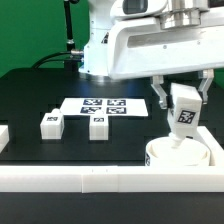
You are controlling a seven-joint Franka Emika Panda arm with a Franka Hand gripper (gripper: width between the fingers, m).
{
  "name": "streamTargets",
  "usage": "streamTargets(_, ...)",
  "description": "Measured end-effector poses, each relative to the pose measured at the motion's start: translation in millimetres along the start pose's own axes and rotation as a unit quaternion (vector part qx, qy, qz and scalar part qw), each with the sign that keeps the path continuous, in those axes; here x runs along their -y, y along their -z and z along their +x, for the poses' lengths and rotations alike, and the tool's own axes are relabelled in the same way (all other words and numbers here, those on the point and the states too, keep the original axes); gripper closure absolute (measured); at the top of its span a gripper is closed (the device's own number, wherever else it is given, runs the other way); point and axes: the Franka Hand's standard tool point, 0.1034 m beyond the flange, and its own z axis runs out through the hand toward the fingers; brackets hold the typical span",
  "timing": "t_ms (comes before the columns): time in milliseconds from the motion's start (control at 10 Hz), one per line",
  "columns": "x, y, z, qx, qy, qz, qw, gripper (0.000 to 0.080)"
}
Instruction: Assemble stool
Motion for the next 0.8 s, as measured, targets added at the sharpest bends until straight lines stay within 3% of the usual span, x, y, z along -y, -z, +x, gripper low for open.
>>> streamTargets(100, 0.1, -0.4, 0.5, -0.002, 0.000, 0.000, 1.000, 0.0474)
streamTargets(200, -0.2, 1.1, 8.5, -0.057, 0.001, -0.002, 0.998, 0.0474)
streamTargets(400, -10.3, -3.4, 0.2, -0.046, 0.007, -0.001, 0.999, 0.0474)
streamTargets(600, -2.8, -4.5, 5.3, -0.046, -0.011, 0.012, 0.999, 0.0474)
streamTargets(800, -1.8, -6.4, 4.6, -0.045, -0.011, 0.013, 0.999, 0.0474)
